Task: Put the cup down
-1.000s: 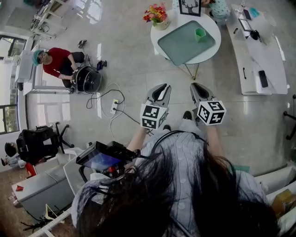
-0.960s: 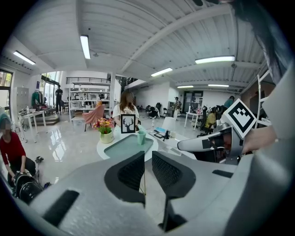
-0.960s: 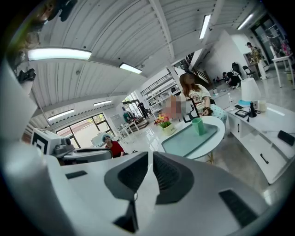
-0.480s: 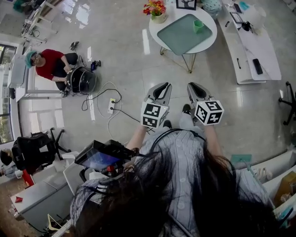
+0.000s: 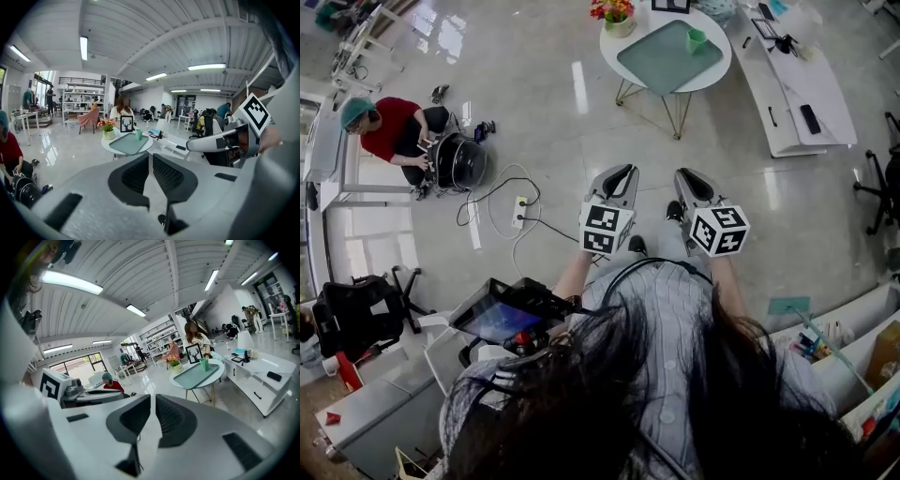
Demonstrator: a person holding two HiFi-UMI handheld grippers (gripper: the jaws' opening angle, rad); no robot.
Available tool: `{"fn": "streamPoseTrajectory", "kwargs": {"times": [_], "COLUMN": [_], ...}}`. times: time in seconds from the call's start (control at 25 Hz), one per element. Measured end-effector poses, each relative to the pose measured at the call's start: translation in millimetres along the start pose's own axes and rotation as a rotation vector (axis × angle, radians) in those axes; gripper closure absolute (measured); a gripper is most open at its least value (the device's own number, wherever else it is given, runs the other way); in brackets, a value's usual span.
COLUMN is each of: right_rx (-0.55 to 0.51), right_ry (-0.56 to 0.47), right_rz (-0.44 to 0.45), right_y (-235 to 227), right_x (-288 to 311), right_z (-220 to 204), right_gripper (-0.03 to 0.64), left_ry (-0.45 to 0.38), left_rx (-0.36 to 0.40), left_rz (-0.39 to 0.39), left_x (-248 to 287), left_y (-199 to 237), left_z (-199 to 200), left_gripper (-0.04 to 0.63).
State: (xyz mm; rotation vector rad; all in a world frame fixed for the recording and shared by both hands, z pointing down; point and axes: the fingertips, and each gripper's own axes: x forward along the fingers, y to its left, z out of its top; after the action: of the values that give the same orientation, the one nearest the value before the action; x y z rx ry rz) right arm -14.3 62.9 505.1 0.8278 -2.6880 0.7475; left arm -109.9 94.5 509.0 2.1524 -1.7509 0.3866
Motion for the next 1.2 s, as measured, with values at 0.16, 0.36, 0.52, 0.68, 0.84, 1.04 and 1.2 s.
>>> {"fn": "streamPoseTrajectory", "kwargs": {"times": [0.16, 0.36, 0.52, 0.68, 0.84, 1.04, 1.2], "right_rx": [-0.015, -0.028, -0.033, -0.030, -0.034, -0.034, -0.034], "right_ry": [-0.002, 0.002, 0.004, 0.011, 0.014, 0.016, 0.015], "right_rz": [-0.005, -0.009, -0.001, 0.005, 0.016, 0.016, 0.013], "right_y": [14.8, 23.9, 29.1, 29.8, 31.2, 30.8, 29.9], "right_x": [-10.2, -16.6, -16.6, -13.0, -9.6, -9.6, -10.8], "right_z": [-8.7, -18.7, -20.4, -21.4, -20.2, -21.3, -20.3], "right_gripper": [0.566, 0.566, 0.566, 0.566, 0.566, 0.566, 0.566], "left_ry": [-0.003, 0.005, 0.006, 0.007, 0.006, 0.008, 0.011], "left_rx": [0.002, 0.007, 0.008, 0.005, 0.003, 0.004, 0.004], "left_rz": [-0.005, -0.020, -0.018, -0.017, -0.013, -0.016, -0.019], "left_x": [-13.8, -23.9, -29.0, -29.6, -29.5, -29.4, -29.0], "left_y": [0.9, -1.8, -1.6, -0.1, 1.8, 0.9, -0.5], "left_z": [-5.0, -13.3, -15.7, -16.4, -15.8, -16.4, -16.6], "left_gripper": [0.555, 0.555, 0.555, 0.555, 0.555, 0.555, 0.555]}}
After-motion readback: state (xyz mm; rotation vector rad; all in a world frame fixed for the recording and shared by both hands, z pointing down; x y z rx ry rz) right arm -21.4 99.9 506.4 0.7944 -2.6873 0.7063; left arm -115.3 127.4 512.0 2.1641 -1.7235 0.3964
